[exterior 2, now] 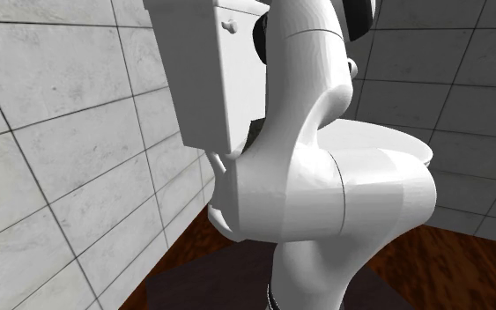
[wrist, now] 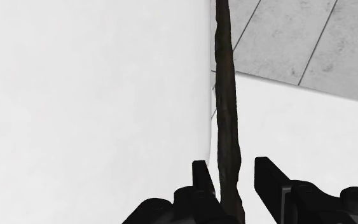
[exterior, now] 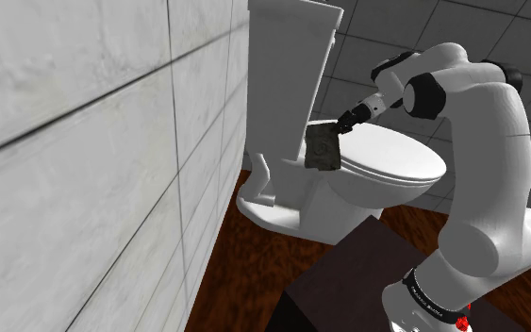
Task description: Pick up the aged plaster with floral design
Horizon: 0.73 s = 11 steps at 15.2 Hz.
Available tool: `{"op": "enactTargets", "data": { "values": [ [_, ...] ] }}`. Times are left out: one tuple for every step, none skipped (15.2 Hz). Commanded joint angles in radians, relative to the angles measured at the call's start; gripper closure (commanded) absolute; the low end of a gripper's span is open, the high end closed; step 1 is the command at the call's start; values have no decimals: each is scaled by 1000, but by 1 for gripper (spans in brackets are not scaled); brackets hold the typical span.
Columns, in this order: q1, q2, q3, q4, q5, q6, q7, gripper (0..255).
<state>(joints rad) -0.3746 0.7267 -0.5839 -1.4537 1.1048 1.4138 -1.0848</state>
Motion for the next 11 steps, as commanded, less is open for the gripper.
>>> {"op": "enactTargets", "data": {
  "values": [
    [0, 1, 0, -1, 0, 1, -1, 255],
    [0, 1, 0, -1, 0, 1, -1, 255],
    [0, 1, 0, 0, 0, 1, -1, 255],
    [0, 1, 0, -1, 0, 1, -1, 255],
    [0, 1, 0, -1, 0, 1, -1, 255],
    [0, 1, 0, 0, 0, 1, -1, 255],
    [0, 1, 0, 0, 0, 1, -1, 255],
    [-2, 3, 0, 4, 1, -1, 0, 255],
    [-1, -4, -1, 6, -1, -6, 6, 255],
    [-1, -11, -3, 8, -4, -11, 13, 255],
    [-1, -17, -5, 11, -6, -17, 20, 255]
  ]
}}
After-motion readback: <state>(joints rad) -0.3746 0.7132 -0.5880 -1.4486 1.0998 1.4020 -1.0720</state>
